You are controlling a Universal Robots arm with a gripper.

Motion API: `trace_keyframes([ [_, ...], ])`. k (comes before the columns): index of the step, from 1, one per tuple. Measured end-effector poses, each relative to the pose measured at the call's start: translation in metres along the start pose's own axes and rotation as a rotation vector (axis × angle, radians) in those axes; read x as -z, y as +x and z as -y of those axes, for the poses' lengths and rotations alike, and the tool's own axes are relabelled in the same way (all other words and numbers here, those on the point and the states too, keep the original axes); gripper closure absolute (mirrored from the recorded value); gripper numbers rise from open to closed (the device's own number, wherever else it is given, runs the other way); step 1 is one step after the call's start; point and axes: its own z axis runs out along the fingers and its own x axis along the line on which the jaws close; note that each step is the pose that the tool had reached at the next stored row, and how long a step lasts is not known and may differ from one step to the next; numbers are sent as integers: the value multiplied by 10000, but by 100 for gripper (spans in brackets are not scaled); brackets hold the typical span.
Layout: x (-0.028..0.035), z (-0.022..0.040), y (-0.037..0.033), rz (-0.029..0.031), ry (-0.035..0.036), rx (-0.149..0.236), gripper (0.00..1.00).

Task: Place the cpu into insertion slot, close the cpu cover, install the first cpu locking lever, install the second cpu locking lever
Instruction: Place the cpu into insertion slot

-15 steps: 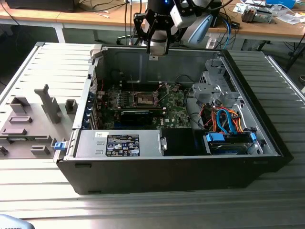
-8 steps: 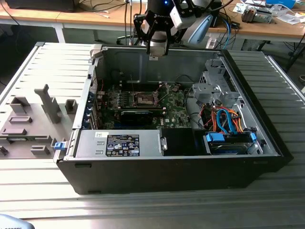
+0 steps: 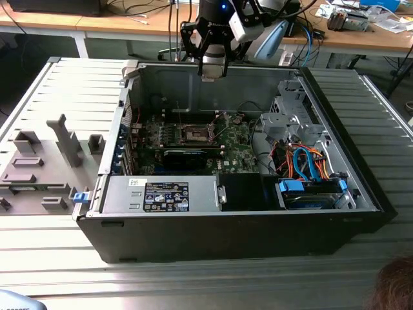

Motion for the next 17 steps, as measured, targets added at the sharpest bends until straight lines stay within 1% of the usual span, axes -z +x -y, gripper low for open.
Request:
trace_keyframes([
  [10, -25, 2, 0, 0, 0, 0, 45],
  [17, -50, 5, 14, 0, 0, 0, 45],
])
